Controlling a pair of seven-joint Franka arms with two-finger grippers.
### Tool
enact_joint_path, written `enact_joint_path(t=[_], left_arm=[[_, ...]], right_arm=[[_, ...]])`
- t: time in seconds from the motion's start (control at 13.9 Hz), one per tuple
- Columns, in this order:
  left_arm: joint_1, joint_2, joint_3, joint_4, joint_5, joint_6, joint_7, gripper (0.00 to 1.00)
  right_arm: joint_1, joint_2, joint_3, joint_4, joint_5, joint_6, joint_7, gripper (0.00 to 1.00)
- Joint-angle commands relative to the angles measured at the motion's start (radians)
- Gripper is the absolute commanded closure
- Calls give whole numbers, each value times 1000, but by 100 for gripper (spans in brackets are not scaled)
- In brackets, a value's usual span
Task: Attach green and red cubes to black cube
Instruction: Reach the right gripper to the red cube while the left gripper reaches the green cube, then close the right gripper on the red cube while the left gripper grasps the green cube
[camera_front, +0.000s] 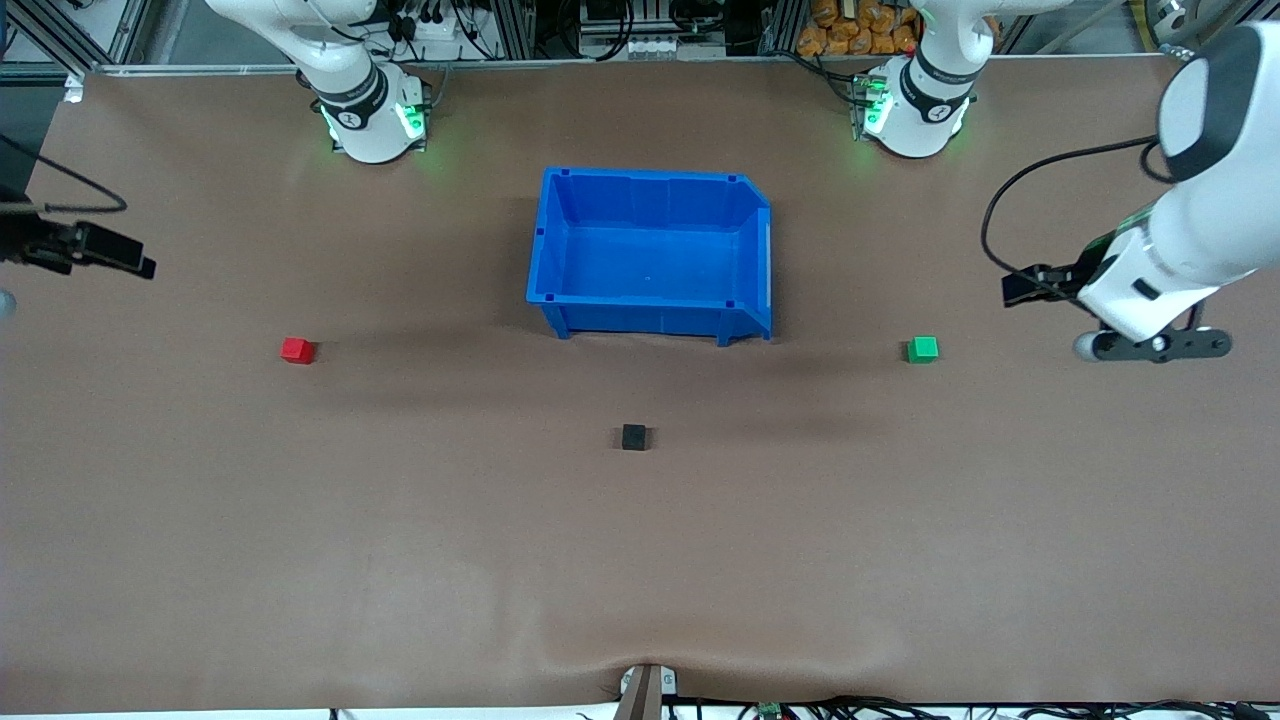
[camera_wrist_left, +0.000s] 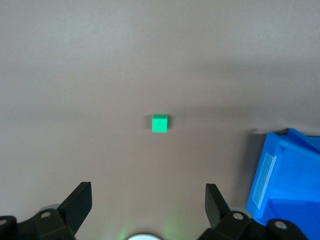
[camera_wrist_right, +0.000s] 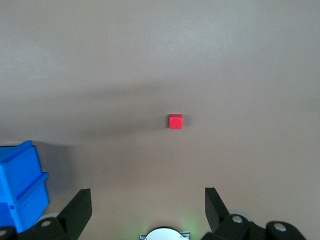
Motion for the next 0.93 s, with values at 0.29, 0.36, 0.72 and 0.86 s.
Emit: enact_joint_path(t=[0.29,0.36,0.72,0.86], left_arm=[[2,-27,-4,-239,-17,267,2,0],[2,-27,-5,-282,-17,314,1,0],[1,-8,-16,-529,-17,683,-21,0],[1,27,-18,-592,-19,815,-21,0]], right_arm=[[-66,265,9,19,13,40,3,0],[-84,299,9,19,10,45,3,0],[-120,377,11,-75,8,147,6,0],[-124,379,11,-150,13,240,6,0]])
